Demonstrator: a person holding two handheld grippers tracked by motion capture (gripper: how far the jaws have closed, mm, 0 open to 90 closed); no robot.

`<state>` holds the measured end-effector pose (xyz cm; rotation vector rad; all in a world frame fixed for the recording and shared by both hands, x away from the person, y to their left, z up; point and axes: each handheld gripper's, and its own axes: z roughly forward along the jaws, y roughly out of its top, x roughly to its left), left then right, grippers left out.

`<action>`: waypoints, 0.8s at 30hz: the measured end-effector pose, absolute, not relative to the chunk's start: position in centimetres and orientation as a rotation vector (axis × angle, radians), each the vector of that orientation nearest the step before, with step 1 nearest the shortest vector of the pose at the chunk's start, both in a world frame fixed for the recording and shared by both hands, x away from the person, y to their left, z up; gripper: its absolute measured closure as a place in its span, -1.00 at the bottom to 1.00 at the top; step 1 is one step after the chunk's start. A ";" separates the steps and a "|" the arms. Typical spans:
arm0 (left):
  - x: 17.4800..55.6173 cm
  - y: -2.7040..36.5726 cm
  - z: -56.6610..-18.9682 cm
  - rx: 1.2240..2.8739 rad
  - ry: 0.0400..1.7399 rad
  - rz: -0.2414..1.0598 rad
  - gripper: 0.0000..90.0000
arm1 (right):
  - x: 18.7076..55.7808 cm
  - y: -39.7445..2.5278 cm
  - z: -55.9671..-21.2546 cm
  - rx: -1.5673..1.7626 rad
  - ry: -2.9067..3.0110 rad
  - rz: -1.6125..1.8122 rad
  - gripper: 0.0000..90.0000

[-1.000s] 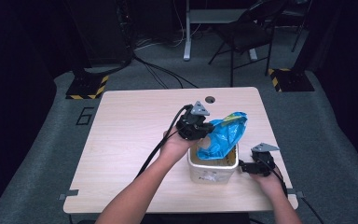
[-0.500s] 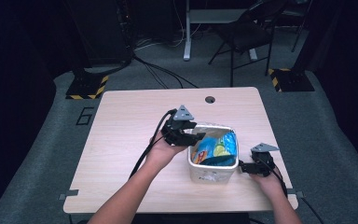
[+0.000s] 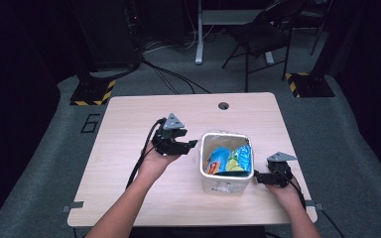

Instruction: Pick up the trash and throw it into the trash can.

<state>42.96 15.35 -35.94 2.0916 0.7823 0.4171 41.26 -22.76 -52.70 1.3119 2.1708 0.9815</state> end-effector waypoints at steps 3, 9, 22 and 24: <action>43.1 16.1 -36.4 2.093 0.803 0.431 -0.08 | 41.3 -22.8 -52.7 1.312 2.171 0.982 -0.55; 43.1 17.9 -37.4 2.087 0.848 0.457 -0.10 | 41.2 -22.8 -52.7 1.312 2.174 0.985 -0.55; 42.6 21.8 -39.3 2.061 0.932 0.481 -0.14 | 41.3 -22.8 -52.7 1.312 2.171 0.982 -0.55; 42.5 22.4 -39.8 2.053 0.952 0.480 -0.14 | 41.2 -22.8 -52.7 1.311 2.175 0.985 -0.55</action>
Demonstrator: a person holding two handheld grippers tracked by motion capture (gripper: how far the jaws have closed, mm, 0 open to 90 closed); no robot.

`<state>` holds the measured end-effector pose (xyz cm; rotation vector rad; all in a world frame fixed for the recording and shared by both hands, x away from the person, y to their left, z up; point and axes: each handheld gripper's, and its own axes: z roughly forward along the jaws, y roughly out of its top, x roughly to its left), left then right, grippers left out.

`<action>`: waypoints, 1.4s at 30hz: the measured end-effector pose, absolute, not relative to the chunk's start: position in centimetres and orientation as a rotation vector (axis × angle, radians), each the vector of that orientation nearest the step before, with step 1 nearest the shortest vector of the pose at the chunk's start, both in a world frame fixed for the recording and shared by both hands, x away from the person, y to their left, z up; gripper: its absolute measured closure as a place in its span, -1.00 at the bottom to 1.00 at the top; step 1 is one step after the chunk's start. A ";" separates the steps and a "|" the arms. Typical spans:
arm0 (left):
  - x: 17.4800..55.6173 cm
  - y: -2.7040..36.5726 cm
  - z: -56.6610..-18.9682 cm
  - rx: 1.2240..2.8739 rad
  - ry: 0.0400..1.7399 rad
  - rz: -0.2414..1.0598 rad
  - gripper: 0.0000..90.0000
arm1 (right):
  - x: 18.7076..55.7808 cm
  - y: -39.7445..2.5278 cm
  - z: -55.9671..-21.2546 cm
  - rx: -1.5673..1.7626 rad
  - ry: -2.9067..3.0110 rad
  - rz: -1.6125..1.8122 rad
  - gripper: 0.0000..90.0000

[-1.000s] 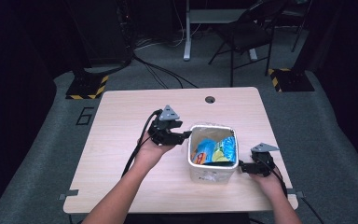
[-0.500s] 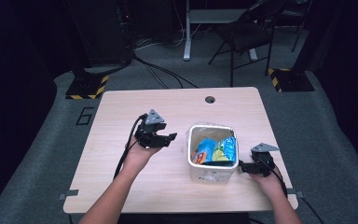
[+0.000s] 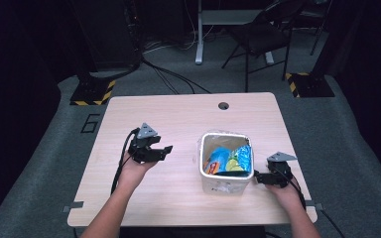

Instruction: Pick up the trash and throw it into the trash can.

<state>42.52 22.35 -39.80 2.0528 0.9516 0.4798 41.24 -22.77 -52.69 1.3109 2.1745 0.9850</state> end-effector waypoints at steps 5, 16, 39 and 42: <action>42.4 23.9 -40.9 2.053 0.987 0.473 -0.14 | 41.3 -22.8 -52.7 1.312 2.172 0.981 -0.55; 42.1 25.9 -43.4 2.058 1.040 0.488 -0.14 | 41.3 -22.7 -52.7 1.315 2.170 0.985 -0.55; 41.5 28.8 -48.6 2.092 1.110 0.470 -0.16 | 41.3 -22.8 -52.7 1.312 2.171 0.982 -0.55; 41.6 29.1 -49.1 2.091 1.125 0.463 -0.16 | 41.2 -22.8 -52.7 1.311 2.175 0.985 -0.55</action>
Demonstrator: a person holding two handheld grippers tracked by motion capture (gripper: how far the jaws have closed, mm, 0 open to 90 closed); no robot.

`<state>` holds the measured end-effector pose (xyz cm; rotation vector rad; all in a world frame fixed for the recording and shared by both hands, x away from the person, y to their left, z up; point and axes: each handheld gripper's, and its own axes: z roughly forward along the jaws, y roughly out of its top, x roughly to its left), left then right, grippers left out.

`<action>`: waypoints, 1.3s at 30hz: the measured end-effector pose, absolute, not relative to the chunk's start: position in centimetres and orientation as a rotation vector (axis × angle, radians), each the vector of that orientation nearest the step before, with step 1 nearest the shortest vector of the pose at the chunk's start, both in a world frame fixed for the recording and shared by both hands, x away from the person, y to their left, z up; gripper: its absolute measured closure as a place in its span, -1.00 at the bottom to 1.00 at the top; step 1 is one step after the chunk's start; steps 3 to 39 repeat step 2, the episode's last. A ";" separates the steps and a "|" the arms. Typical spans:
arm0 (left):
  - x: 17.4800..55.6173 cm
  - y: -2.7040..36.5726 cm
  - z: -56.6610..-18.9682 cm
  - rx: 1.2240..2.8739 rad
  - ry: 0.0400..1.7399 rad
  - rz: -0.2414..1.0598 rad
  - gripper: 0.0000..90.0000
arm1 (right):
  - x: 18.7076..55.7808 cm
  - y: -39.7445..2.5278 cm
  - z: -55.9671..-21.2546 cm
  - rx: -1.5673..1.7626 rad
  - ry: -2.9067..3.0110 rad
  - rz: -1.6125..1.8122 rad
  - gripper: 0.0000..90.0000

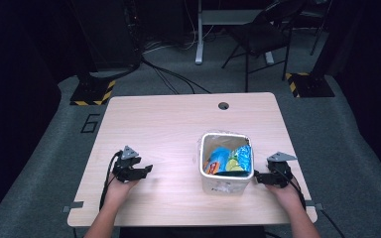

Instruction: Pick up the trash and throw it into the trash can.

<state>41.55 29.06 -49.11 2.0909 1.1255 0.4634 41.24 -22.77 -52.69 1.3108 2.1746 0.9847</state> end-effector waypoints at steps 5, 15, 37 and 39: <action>41.6 29.2 -49.4 2.088 1.136 0.462 -0.16 | 41.3 -22.7 -52.7 1.316 2.167 0.982 -0.55; 41.6 29.2 -49.4 2.088 1.136 0.462 -0.16 | 41.3 -22.7 -52.7 1.316 2.167 0.982 -0.55; 41.6 29.2 -49.4 2.088 1.136 0.462 -0.16 | 41.3 -22.7 -52.7 1.316 2.167 0.982 -0.55; 41.6 29.2 -49.4 2.088 1.136 0.462 -0.16 | 41.3 -22.7 -52.7 1.316 2.167 0.982 -0.55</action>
